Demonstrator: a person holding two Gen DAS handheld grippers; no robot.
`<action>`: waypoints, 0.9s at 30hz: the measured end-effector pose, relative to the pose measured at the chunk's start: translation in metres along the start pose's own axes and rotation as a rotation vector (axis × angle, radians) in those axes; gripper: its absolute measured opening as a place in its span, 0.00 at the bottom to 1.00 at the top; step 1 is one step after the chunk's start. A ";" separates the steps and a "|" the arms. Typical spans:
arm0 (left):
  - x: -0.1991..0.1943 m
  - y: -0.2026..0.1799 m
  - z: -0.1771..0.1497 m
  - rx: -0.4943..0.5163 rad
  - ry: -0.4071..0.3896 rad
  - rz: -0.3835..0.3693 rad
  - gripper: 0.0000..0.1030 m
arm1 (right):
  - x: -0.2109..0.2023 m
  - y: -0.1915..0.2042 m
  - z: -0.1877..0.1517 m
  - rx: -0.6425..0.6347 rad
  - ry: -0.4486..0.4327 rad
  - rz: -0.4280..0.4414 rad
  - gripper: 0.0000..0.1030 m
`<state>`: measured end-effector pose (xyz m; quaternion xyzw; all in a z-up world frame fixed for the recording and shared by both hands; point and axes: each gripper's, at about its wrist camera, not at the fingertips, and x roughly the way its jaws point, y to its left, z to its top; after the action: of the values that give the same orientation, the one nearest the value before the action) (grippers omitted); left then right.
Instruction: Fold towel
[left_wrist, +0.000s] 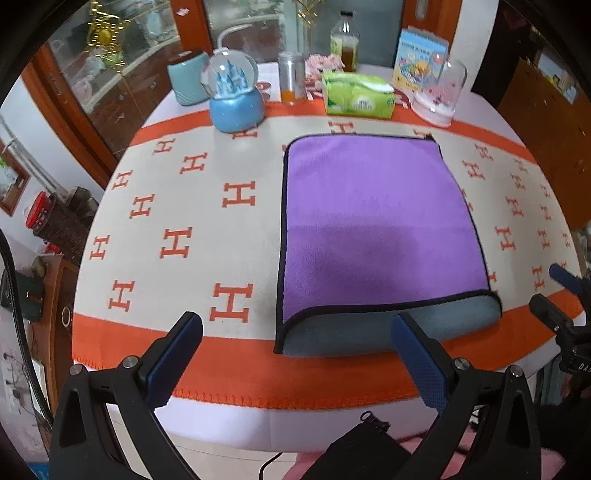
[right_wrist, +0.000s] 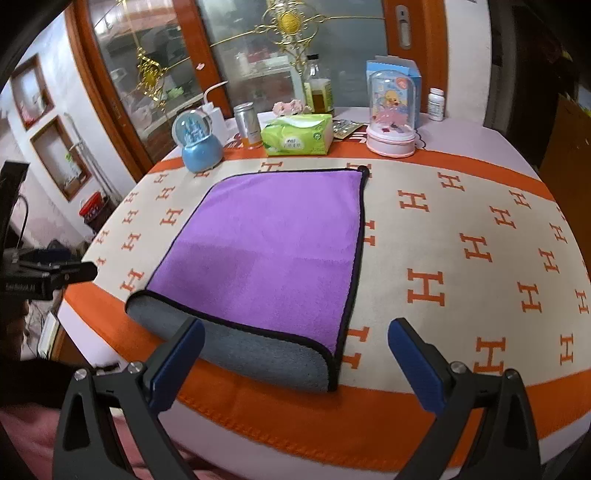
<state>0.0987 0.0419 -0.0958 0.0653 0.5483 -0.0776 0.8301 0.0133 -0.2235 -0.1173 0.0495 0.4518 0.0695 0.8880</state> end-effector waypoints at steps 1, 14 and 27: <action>0.007 0.001 0.001 0.009 0.011 -0.008 0.98 | 0.003 -0.001 -0.002 -0.006 0.005 0.000 0.97; 0.073 0.017 -0.002 0.040 0.128 -0.082 0.98 | 0.051 -0.023 -0.029 0.066 0.144 0.046 0.82; 0.109 0.026 -0.013 -0.005 0.196 -0.130 0.77 | 0.071 -0.035 -0.035 0.117 0.223 0.124 0.44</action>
<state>0.1343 0.0639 -0.2003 0.0347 0.6301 -0.1231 0.7659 0.0288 -0.2447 -0.2000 0.1209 0.5472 0.1031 0.8218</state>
